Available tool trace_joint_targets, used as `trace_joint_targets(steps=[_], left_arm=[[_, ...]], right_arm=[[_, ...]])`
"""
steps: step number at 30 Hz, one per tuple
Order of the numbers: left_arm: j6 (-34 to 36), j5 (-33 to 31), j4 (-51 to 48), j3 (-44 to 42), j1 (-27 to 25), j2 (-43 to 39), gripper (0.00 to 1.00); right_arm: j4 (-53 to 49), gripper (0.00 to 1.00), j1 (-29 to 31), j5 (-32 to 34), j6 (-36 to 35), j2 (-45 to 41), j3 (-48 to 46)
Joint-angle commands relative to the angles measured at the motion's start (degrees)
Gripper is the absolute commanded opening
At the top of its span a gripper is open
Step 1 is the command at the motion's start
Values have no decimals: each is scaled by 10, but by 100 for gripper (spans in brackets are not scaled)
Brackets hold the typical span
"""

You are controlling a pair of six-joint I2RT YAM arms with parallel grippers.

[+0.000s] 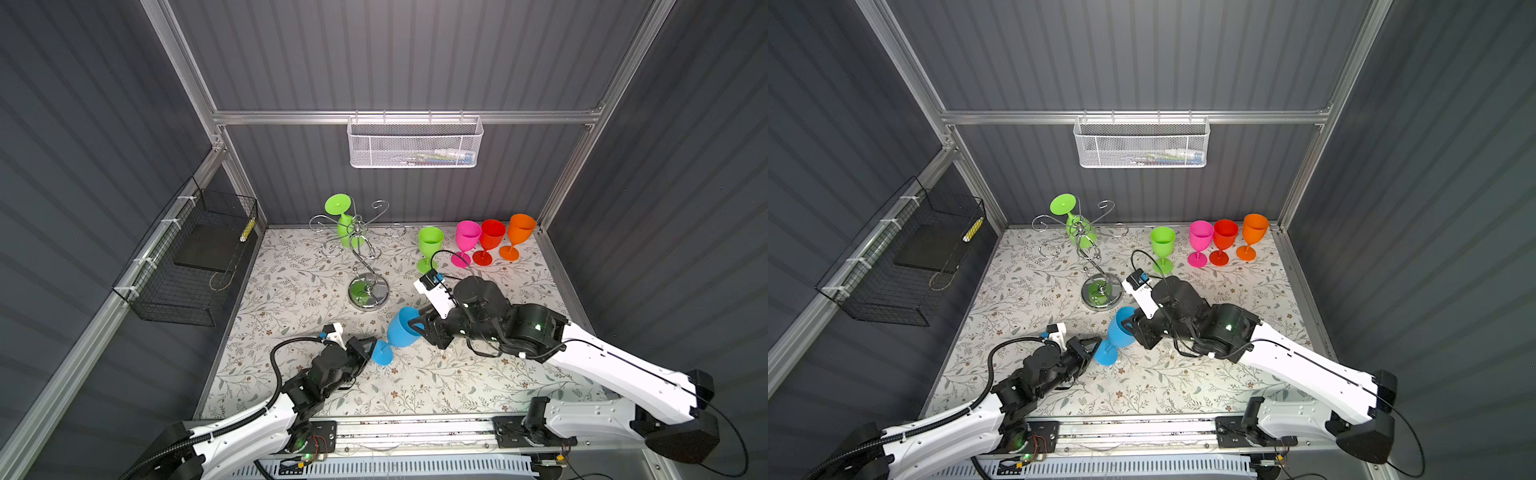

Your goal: Take the wine glass off the wine glass rack

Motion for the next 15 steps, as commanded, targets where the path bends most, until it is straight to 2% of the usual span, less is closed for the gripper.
trace_joint_targets(steps=[1,8,15], left_arm=[[18,-11,30,-9,3,-3,0],[19,-17,39,-19,4,-6,0],[15,-26,34,-32,4,-29,0]], right_arm=[[-12,44,-1,-43,32,16,15],[21,42,8,-85,51,47,19],[13,35,37,-56,40,87,35]])
